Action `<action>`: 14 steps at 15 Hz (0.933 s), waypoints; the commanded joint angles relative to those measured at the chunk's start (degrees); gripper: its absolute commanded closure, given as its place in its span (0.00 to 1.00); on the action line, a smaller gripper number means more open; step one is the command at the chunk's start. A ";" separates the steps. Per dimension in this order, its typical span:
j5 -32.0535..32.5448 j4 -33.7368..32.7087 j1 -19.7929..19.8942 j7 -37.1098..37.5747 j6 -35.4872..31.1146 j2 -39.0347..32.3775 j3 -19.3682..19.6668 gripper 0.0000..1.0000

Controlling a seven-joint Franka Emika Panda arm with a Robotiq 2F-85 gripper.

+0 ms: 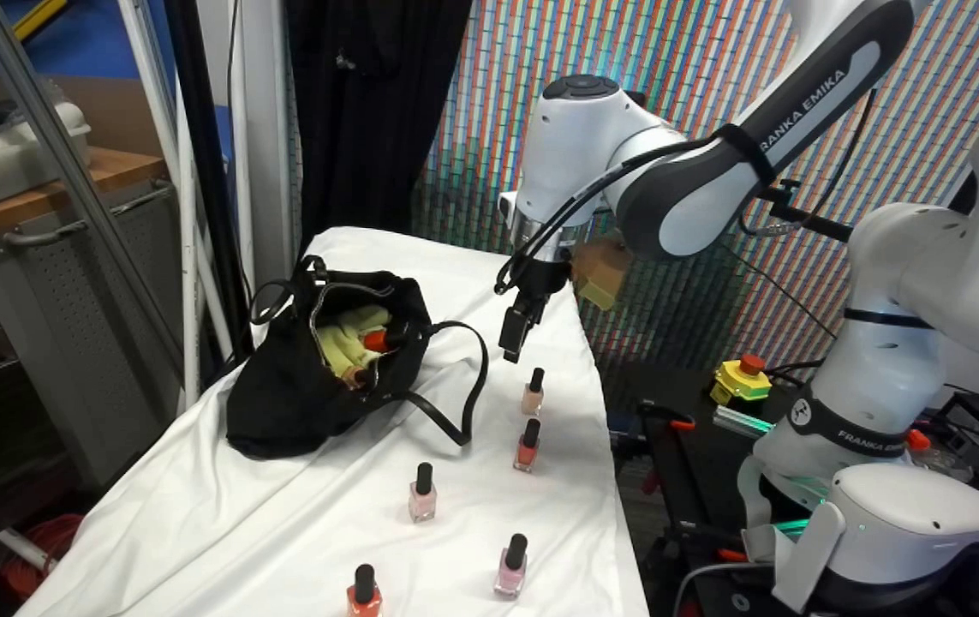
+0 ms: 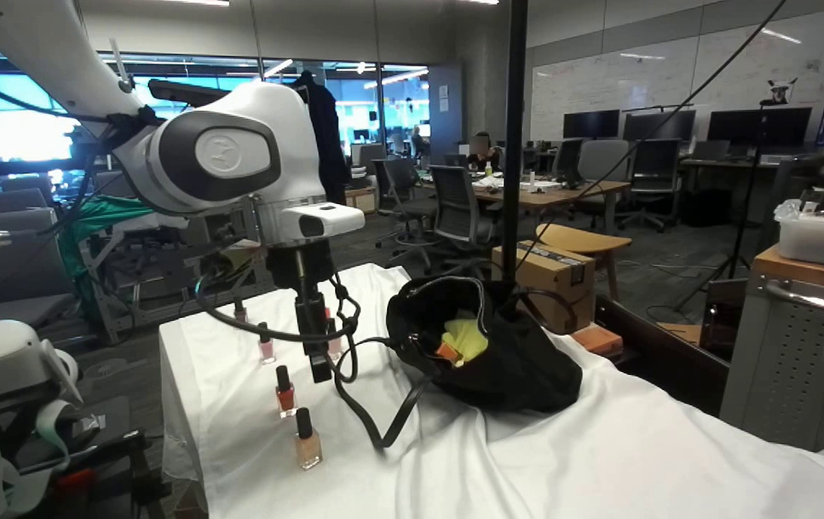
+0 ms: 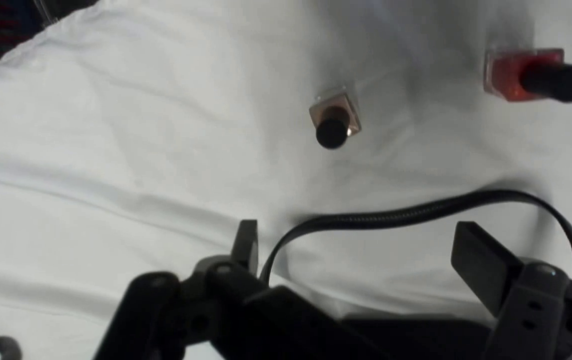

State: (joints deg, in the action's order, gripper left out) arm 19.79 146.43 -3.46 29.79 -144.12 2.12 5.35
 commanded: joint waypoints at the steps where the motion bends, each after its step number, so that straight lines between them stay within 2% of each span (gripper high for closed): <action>1: -1.02 4.39 2.48 -4.98 -1.23 2.34 -1.69 0.00; 8: -2.22 6.48 3.16 -12.95 -1.95 0.93 -2.12 0.00; 14: -7.62 6.22 3.05 -20.75 -3.63 -1.72 -2.03 0.00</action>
State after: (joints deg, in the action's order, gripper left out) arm 15.92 152.35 -1.60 14.00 -145.36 1.55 4.34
